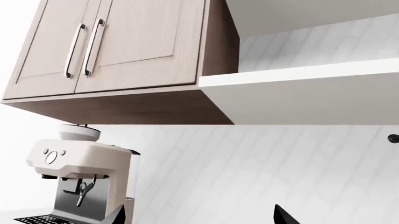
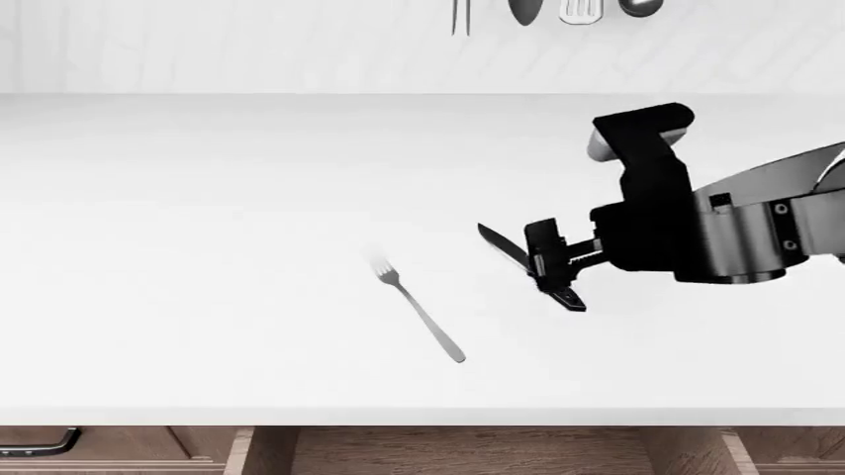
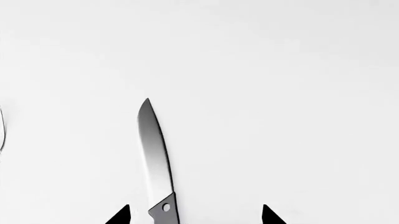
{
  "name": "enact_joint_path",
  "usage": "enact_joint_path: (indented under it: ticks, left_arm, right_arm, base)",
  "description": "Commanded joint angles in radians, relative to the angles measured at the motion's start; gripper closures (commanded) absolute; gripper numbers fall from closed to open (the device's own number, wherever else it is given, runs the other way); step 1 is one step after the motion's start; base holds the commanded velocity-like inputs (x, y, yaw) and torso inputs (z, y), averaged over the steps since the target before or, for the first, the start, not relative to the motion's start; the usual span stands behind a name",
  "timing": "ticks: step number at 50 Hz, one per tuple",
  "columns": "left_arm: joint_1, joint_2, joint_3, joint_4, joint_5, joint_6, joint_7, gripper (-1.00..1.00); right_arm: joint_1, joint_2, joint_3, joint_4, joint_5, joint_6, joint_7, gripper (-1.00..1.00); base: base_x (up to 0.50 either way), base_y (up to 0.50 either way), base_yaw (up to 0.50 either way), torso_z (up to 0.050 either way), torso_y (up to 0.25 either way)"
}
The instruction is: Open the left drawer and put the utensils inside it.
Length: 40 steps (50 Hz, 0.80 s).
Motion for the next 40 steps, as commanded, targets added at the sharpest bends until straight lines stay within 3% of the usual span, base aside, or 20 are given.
enact_joint_path:
  ticks: [1,40]
  left_arm:
    - [0.000,0.002,0.001,0.000,0.002,0.000,0.002,-1.00]
    - [0.000,-0.003,0.007,0.000,0.004,0.002,-0.002,-1.00]
  right_arm:
    - [-0.009,-0.010,-0.046,-0.010,-0.046,0.002,-0.036,-1.00]
    - [-0.028,-0.046,-0.164,-0.026,-0.112,0.010,-0.064,-1.00]
  base:
    - [0.00,0.00,0.00,0.000,0.000]
    - [0.00,0.00,0.00,0.000,0.000]
